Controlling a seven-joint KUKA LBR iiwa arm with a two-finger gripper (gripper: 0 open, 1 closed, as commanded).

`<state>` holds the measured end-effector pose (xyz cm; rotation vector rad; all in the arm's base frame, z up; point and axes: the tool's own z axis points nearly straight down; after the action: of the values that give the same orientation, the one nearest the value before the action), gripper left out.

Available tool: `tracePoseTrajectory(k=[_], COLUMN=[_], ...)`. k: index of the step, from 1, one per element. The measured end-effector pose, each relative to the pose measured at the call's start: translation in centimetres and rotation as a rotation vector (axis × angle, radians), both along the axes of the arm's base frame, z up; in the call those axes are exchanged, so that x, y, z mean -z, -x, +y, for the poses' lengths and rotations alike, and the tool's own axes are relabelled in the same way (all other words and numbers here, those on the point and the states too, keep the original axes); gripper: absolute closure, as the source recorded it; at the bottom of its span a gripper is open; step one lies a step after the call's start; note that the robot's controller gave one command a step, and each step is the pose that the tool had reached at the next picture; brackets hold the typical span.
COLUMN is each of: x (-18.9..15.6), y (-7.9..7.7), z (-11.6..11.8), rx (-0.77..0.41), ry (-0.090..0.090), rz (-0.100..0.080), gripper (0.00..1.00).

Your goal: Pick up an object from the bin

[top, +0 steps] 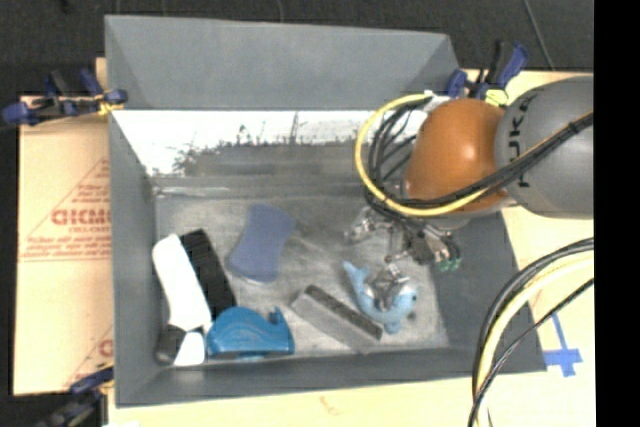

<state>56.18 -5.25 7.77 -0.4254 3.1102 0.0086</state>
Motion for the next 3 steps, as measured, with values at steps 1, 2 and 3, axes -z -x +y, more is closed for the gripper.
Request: tracePoseTrajectory(k=[1,2,3], x=[0.0,0.2,0.1], y=[0.1,-0.1,1.1], z=[-0.3,2.7,2.9], rx=[0.041,0.348,0.432], ry=[0.01,0.006,0.002], rz=[-0.007,-0.003,-0.014], gripper=[0.0,0.0,0.0])
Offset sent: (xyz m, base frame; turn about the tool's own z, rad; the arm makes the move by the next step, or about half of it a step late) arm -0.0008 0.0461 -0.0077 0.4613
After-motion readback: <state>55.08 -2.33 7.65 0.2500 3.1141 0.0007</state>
